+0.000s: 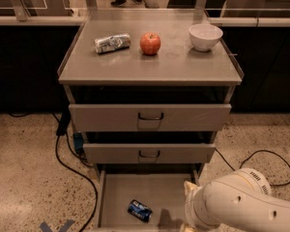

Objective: Pick pepsi can from bottom drawer and place on counter

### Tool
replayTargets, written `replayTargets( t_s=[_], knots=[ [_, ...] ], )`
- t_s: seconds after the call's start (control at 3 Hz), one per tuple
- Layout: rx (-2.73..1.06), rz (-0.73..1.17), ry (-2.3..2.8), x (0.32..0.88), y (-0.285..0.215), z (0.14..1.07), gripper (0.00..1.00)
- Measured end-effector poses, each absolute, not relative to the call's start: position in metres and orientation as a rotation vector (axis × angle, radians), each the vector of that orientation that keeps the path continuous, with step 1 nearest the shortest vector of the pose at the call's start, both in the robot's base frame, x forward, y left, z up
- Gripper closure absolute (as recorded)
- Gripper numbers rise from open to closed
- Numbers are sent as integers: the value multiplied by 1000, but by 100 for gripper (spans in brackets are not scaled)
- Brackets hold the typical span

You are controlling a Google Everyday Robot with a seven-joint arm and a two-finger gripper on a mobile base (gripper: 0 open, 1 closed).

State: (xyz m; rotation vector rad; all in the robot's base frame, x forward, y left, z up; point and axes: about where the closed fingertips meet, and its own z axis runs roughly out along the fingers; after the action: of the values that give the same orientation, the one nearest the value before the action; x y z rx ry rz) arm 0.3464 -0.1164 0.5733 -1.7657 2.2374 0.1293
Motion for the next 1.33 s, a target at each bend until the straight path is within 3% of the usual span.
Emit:
replayTargets(
  t_s=[1.33],
  knots=[
    [-1916, 182, 2079, 409, -56, 465, 0]
  ],
)
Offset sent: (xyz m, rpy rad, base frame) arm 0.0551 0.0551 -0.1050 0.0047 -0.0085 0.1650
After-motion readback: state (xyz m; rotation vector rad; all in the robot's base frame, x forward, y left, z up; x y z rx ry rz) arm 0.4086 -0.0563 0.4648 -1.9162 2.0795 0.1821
